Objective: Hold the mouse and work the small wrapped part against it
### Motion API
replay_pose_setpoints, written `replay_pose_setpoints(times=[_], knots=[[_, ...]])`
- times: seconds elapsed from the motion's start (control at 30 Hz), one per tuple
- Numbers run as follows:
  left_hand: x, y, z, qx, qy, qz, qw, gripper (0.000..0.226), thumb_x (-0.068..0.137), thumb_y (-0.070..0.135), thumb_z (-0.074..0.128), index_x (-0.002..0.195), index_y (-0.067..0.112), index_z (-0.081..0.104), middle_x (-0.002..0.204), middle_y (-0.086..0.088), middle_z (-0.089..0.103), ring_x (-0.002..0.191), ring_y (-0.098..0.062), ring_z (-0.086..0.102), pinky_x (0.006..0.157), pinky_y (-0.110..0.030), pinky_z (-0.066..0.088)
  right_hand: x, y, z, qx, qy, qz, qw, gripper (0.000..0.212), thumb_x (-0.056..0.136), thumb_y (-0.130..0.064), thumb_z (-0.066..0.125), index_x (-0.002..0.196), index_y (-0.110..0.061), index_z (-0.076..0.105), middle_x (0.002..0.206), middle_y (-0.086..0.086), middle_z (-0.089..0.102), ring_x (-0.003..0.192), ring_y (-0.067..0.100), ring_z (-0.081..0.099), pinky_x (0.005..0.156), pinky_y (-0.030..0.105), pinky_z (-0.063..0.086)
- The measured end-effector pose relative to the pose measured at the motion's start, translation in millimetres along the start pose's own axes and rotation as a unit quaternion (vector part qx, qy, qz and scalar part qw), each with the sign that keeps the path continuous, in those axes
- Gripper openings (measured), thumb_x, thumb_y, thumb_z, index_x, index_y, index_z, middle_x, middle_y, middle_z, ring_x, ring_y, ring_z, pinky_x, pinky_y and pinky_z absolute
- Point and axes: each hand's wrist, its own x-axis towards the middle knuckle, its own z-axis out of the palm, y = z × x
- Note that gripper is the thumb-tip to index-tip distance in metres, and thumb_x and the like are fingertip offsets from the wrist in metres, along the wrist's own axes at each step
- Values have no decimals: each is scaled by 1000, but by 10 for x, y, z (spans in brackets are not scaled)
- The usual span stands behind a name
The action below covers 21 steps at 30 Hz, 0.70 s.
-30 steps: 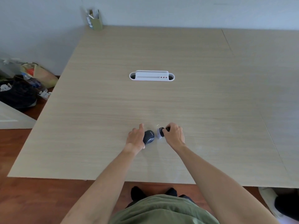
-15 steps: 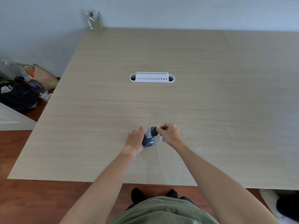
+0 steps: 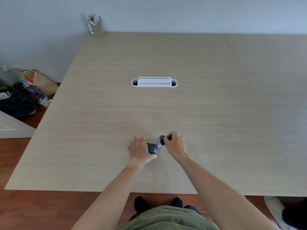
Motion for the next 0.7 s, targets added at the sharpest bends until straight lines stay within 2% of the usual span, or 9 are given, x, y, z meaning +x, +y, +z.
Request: replay_pose_setpoints(times=[0.07,0.17,0.27,0.37,0.47,0.53,0.63,0.7], knots=[[-30,33,56,-31,16,-61,998,85,63,58,74,127,13,41,130,-12,39,119,-33,40,94,-41,41,-6,-35,-11,40,-11,-8,999,10,82,-18,61,78,-10,66,71,1,66,61,17,59,54,31,48],[-35,50,138,-67,26,-84,994,78,68,58,73,122,10,42,124,-12,41,116,-33,42,89,-41,48,-23,-99,-16,90,-70,-10,993,11,77,-13,62,74,-5,69,67,10,68,53,18,56,53,29,47],[-5,52,149,-89,28,-83,992,75,68,52,76,120,9,44,123,-12,41,114,-33,42,89,-41,49,10,-49,15,43,-43,-4,998,10,79,-16,61,76,-8,67,69,4,66,60,21,60,55,33,50],[28,31,113,-78,20,-67,994,75,67,48,78,122,9,44,124,-12,40,115,-33,42,88,-40,49,16,-49,-4,38,1,-3,999,11,83,-17,60,79,-8,66,73,1,65,66,20,61,56,33,49],[66,-23,95,-73,6,-34,997,75,66,42,81,125,13,44,126,-9,41,116,-30,42,91,-39,47,-9,-117,-26,96,-58,-24,993,10,79,-13,63,76,-6,70,67,3,66,55,17,58,51,26,46],[87,-66,80,-76,-7,-9,997,79,65,36,83,130,19,43,127,-5,40,119,-28,39,93,-39,45,-34,-124,-20,72,-96,-34,992,10,79,-13,62,75,-7,69,67,4,67,51,17,58,52,30,50],[121,-125,46,-73,-30,24,997,85,63,26,82,137,27,41,130,-3,40,123,-27,36,96,-40,44,-24,-59,26,-2,-29,-22,999,9,80,-18,59,76,-11,64,72,2,66,64,21,61,52,32,46],[125,-128,36,-67,-43,36,996,86,63,23,82,138,27,40,131,-2,40,125,-27,35,98,-40,43,-20,-82,37,33,-15,-20,999,8,80,-17,59,77,-11,65,72,-1,65,66,20,61,51,28,44]])
